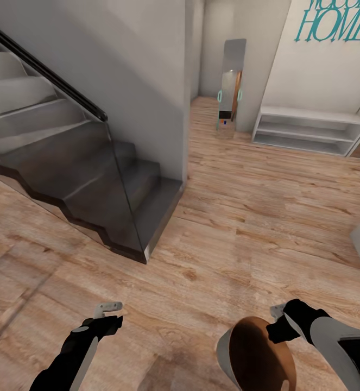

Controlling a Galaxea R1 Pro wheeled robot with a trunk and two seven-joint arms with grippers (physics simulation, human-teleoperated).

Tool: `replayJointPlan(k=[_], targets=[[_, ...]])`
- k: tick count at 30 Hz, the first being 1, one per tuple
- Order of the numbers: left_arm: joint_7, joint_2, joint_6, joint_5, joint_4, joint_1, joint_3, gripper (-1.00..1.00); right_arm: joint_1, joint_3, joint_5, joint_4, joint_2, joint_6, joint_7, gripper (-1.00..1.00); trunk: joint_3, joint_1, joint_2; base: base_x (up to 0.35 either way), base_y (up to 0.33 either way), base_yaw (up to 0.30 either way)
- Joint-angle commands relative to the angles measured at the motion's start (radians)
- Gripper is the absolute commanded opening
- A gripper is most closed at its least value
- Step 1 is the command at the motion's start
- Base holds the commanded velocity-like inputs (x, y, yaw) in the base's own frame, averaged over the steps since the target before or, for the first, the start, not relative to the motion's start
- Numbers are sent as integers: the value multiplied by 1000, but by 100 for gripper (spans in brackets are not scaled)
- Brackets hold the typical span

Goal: Put the three can of soda from the living room inside the tash can in the kitchen.

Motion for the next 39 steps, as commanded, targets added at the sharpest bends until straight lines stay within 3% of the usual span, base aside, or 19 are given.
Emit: replayJointPlan(k=[1, 7, 10, 13, 19, 23, 25, 30, 39], targets=[[0, 0, 0, 0, 0, 0, 0, 100, 0, -10, -8, 0, 1, 2, -3, -100, 0, 0, 0, 0, 0, 0], [-1, 0, -19, -3, 2, 0, -1, 100, 0, -5, -6, 1, 8, 6, -136, -100, 0, 0, 0, 0, 0, 0], [0, 0, -31, -4, 2, 0, -1, 100, 0, -4, -6, -5, 17, 12, -161, -100, 0, 0, 0, 0, 0, 0], [1, -1, -37, -4, 2, 0, -2, 100, 0, -5, -7, -58, 42, 35, -172, -100, 0, 0, 0, 0, 0, 0], [4, -1, -39, -4, 2, 0, -2, 100, 0, -20, -18, -203, 86, 191, -175, -100, 0, 0, 0, 0, 0, 0], [7, -2, -40, -4, 1, 0, -2, 100, -1, -112, -48, -221, 123, 242, -170, -100, 0, 0, 0, 0, 0, 0], [8, -2, -40, -3, 0, 0, -2, 100, -2, -152, -67, -237, 138, 330, -154, -100, 0, 0, 0, 0, 0, 0], [8, -2, -40, -3, 0, 0, -2, 100, -3, -163, -73, -253, 149, 380, -121, -100, 0, 0, 0, 0, 0, 0], [8, -2, -40, -4, 1, 0, -2, 100, -2, -161, -70, -254, 159, 383, -163, -100, 0, 0, 0, 0, -46, 0]])
